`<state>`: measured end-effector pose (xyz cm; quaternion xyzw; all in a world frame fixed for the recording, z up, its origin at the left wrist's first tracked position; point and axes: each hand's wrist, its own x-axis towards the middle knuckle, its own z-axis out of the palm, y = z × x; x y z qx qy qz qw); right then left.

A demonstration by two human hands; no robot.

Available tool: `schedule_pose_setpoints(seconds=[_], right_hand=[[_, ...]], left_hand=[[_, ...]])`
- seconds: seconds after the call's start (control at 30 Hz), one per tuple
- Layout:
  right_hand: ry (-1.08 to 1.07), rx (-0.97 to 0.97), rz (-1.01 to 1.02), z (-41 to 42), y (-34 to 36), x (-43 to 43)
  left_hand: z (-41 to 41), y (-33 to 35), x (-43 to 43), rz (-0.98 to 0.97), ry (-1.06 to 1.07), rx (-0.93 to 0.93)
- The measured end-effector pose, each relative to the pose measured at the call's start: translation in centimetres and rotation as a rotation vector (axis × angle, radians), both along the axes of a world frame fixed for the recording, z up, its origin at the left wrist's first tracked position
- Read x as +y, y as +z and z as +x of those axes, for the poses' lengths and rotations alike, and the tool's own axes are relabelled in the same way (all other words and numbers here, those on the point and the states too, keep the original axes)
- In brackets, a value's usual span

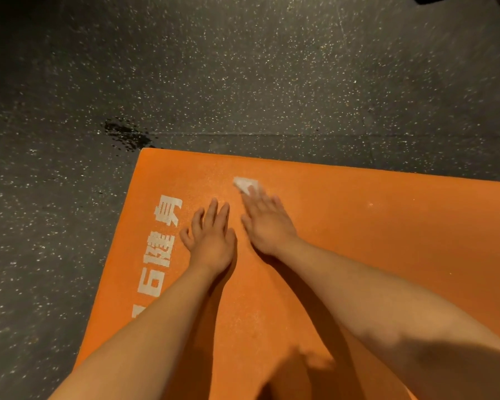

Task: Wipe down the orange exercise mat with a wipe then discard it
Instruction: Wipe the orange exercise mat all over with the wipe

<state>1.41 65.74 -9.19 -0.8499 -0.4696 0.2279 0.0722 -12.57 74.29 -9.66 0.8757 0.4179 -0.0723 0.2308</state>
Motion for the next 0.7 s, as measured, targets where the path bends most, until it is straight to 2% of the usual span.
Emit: schedule_pose_setpoints(seconds=[0.1,0.17,0.23,0.33,0.37,0.43,0.5,0.57,0.63,0.7], right_hand=[[-0.347,-0.012,0.017,3.1,0.0,-1.6],[-0.437,-0.002,0.007,3.0,-0.3,-0.9],[-0.307,0.041,0.011,1.8,-0.3,1.2],[0.019,0.082,0.012,1.4,-0.1,3.7],[0.058,0.064,0.023,2.1,-0.2,3.9],[-0.022,-0.002,0.051,3.7,-0.3,3.4],[-0.301,-0.023,0.057,5.0,-0.7,2.5],[-0.465,-0.002,0.022,5.5,-0.9,3.0],[-0.437,0.035,0.041,4.9,-0.8,4.8],[-0.282,0.097,0.089,3.8,-0.5,7.1]], left_hand=[[-0.7,-0.1,0.5,0.027,-0.009,-0.020],[0.2,0.2,0.6,0.012,0.059,-0.042],[2.1,0.6,0.7,0.006,0.099,-0.033],[4.0,0.3,1.0,-0.027,0.122,0.015],[4.2,0.1,1.1,-0.040,0.128,0.028],[4.0,-0.4,1.4,-0.047,0.109,0.033],[3.8,-0.7,1.5,-0.053,0.100,0.034],[3.9,-0.7,1.5,-0.056,0.096,0.053],[4.2,-0.6,1.4,-0.066,0.095,0.062],[4.1,-0.6,1.5,-0.081,0.098,0.040]])
